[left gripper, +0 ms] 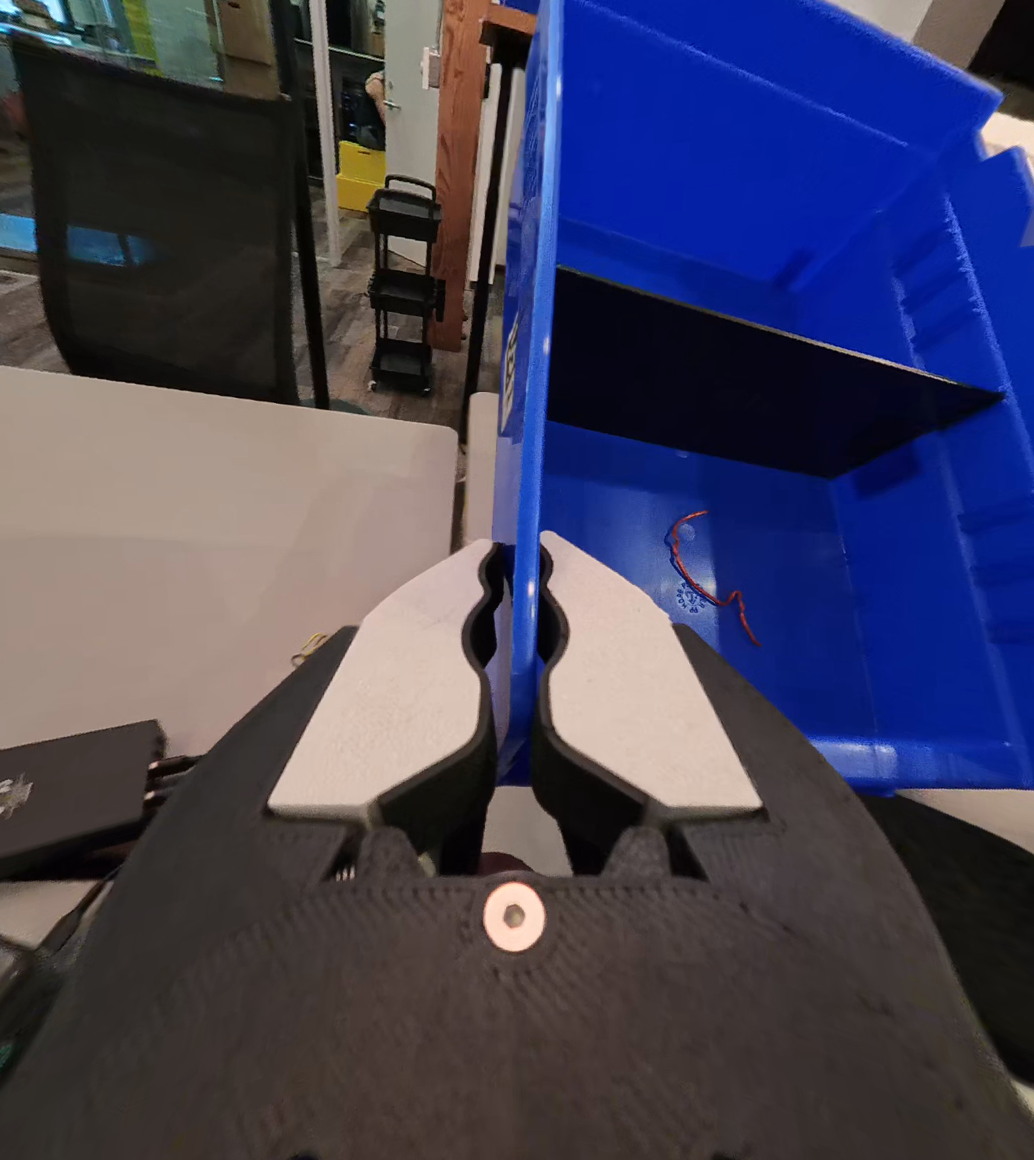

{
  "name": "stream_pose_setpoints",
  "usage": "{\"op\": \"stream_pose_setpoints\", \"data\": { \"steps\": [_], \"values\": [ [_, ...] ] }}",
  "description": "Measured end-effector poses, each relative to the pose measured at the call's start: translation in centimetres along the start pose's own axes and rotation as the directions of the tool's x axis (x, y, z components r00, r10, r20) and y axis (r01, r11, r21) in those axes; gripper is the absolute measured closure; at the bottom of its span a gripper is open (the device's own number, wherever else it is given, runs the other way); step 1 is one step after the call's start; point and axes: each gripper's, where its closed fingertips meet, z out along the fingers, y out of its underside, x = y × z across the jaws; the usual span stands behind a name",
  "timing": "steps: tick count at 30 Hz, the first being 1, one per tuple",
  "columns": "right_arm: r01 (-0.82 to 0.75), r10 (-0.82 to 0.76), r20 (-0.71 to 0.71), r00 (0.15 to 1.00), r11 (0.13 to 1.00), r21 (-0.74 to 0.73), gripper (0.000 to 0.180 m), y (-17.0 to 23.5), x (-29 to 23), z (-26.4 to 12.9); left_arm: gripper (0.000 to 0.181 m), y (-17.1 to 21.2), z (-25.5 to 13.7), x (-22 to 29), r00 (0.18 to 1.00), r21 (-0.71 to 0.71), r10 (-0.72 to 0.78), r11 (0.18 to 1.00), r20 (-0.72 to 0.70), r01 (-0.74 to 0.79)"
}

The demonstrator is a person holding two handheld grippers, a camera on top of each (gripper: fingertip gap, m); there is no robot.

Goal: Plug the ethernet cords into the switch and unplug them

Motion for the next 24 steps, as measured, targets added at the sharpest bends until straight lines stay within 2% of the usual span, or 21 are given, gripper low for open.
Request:
{"op": "stream_pose_setpoints", "data": {
  "steps": [1, 7, 13, 17, 19, 24],
  "values": [
    [0.011, -0.011, 0.001, 1.0, 1.0, 0.022, 0.086, -0.6, -0.2, -1.1, 0.174, -0.1, 0.4, 0.7, 1.0, 0.0, 0.0, 1.0, -0.016, 0.0],
    [0.114, -0.111, -0.025, 0.993, 0.984, 0.14, 0.082, -3.6, -1.6, -11.3, 0.174, -0.8, 3.7, 7.8, 0.987, -0.026, 0.042, 0.999, -0.155, -0.046],
    [0.242, -0.197, -0.2, 0.96, 0.942, 0.233, 0.084, -4.6, -0.3, -25.9, 0.174, -1.8, 8.6, 18.7, 0.929, -0.032, 0.133, 0.988, -0.346, -0.154],
    [0.301, -0.216, -0.307, 0.927, 0.917, 0.262, 0.088, -2.6, 0.4, -35.7, 0.174, -2.1, 11.6, 27.7, 0.858, -0.016, 0.204, 0.971, -0.472, -0.24],
    [0.298, -0.221, -0.279, 0.934, 0.915, 0.272, 0.087, -0.8, -0.2, -39.5, 0.174, -1.9, 12.8, 33.1, 0.811, 0.009, 0.253, 0.956, -0.528, -0.293],
    [0.343, -0.19, -0.41, 0.892, 0.875, 0.341, 0.079, 3.1, 0.2, -48.9, 0.174, 0.3, 15.2, 46.8, 0.671, 0.034, 0.312, 0.919, -0.673, -0.394]
  ]
}}
